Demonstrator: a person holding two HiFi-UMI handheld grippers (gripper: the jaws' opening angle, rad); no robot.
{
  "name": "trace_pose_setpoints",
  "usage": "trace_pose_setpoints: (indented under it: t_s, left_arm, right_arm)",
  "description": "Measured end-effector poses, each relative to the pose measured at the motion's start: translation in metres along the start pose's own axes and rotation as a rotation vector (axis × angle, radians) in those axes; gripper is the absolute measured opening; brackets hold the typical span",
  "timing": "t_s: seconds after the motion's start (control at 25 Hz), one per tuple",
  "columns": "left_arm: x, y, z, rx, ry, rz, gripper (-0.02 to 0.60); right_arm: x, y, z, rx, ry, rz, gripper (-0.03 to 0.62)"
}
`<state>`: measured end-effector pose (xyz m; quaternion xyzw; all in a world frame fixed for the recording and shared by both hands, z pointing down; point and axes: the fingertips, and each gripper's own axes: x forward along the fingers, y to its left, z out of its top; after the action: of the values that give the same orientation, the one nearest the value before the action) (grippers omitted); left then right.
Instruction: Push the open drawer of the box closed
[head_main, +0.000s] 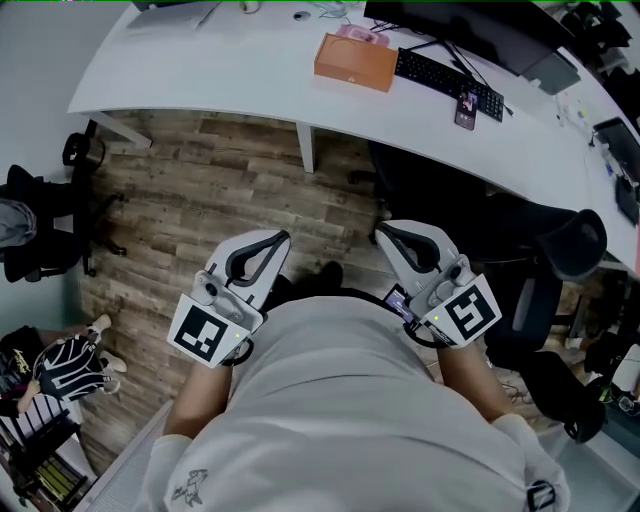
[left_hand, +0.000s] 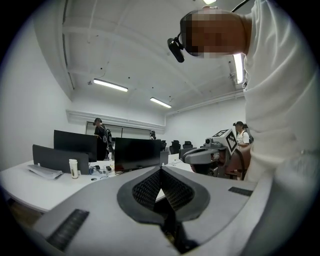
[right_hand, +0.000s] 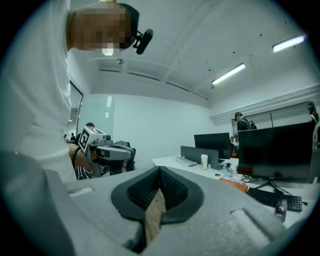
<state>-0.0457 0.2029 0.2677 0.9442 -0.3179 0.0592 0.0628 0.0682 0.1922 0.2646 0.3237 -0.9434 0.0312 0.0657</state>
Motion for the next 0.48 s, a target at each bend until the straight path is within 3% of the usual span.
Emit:
trace_pose_setpoints:
  t_s: [0.48]
  left_arm:
    - [-0.0058, -0.0017, -0.0043, -0.002, -0.007, 0.014, -0.002]
  right_arm:
    - [0.0046, 0.0037, 0.0002, -0.015, -0.001, 0.032, 0.003]
